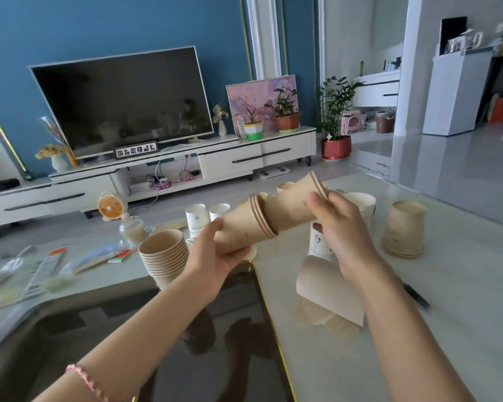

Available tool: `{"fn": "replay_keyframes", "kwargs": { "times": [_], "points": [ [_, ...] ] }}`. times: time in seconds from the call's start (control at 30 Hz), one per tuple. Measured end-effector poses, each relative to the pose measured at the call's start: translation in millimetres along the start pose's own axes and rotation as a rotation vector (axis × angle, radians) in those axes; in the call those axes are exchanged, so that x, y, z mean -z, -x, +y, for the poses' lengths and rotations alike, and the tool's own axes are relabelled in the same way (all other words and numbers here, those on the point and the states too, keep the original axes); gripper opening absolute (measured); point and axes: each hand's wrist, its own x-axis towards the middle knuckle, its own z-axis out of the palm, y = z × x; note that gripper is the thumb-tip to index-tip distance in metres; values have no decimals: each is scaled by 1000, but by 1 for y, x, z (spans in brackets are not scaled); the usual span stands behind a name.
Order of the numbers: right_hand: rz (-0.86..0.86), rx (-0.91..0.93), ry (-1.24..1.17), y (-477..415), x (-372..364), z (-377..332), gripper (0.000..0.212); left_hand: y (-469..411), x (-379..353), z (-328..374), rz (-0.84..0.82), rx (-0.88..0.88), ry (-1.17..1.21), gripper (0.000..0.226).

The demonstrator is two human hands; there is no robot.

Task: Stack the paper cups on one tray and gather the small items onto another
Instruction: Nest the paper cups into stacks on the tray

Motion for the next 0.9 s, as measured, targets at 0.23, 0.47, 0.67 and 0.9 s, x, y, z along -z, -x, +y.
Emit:
{"fn": "replay_keyframes", "kwargs": {
  "times": [0.23,0.47,0.67,0.9],
  "points": [
    [-313,-9,213,52,-47,-8,42,30,35,-6,-91,164,82,29],
    [-338,214,439,70,-79,-5,31,65,86,29,-56,169,-727,34],
    [-478,270,873,49,-115,1,12,63,122,50,183,-646,-1488,46],
    [-581,240,1148,38,-144,18,41,20,128,46,120,-764,-1588,53]
  ]
}}
